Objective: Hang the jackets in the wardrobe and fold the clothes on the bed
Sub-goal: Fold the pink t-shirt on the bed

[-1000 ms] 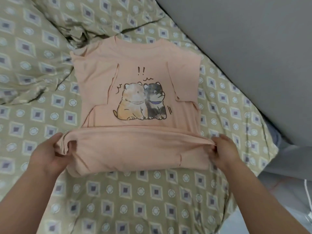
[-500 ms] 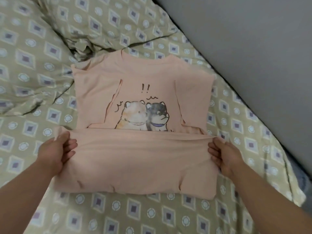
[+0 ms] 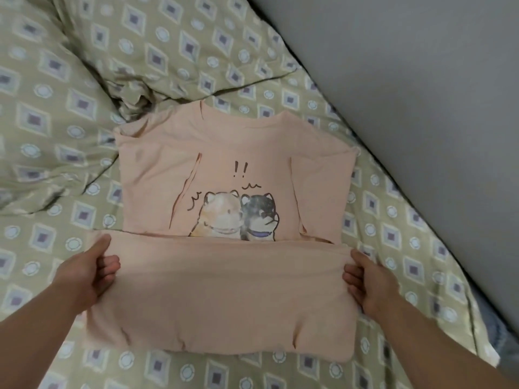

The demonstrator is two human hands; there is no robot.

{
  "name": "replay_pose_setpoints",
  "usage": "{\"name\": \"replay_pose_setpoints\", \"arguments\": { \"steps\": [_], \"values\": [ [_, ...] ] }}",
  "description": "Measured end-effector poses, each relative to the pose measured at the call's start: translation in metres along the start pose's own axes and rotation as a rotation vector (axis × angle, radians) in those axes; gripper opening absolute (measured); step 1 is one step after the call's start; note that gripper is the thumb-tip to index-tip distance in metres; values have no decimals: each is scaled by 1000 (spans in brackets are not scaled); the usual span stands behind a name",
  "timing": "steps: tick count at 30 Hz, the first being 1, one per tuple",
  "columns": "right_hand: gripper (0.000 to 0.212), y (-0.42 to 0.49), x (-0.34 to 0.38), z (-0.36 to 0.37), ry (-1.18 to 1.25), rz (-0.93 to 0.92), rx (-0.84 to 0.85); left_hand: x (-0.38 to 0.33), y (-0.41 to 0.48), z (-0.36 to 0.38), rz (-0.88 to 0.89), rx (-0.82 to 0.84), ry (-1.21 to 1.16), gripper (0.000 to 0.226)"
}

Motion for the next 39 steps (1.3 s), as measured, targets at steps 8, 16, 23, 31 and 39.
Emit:
{"name": "replay_pose_setpoints", "arguments": {
  "steps": [8, 16, 23, 31, 39],
  "values": [
    [18, -10, 5, -4, -38, -109, -89, -2, -7, 1, 35, 4, -23, 33],
    [15, -36, 85, 4, 298, -350, -22, -90, -38, 47, 226, 251, -389, 25],
    [15, -28, 204, 71, 328, -365, 131, -183, -16, 125, 208, 266, -464, 40],
    [23, 6, 270, 138, 259, -348, 176, -233, 31, 192, 260, 265, -392, 39],
    [48, -37, 165, 103, -498, -776, -206, -138, -46, 122, 1018, -53, 645, 69]
  ]
}}
Point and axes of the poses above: each hand's wrist, its own y-axis towards the middle knuckle, its own z-axis out of the palm, x = y × z, the point moved 9 cm from there along y, towards the middle knuckle, and after that the axes turned 7 degrees about -y, right-handed, at the moved point
